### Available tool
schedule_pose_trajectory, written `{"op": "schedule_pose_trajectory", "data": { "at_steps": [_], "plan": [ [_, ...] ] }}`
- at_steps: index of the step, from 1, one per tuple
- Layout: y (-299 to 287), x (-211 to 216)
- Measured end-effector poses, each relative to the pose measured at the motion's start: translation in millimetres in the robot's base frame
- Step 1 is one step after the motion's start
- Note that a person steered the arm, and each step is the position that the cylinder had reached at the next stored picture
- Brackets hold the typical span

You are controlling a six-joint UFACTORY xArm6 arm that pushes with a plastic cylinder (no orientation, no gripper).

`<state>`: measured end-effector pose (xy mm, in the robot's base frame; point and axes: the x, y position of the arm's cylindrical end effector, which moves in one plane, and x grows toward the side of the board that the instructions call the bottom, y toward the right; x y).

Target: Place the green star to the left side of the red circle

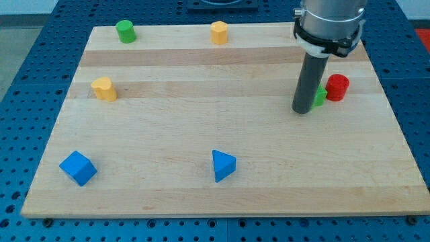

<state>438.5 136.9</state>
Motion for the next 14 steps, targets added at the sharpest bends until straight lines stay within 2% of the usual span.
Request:
{"op": "schedule_pose_trajectory", "data": {
  "at_steps": [3,7,12,13,14],
  "plan": [
    [10.0,39.3],
    [17.7,10.6],
    [16.1,0.3],
    [15.7,7.7],
    [15.7,55.5]
  ]
}}
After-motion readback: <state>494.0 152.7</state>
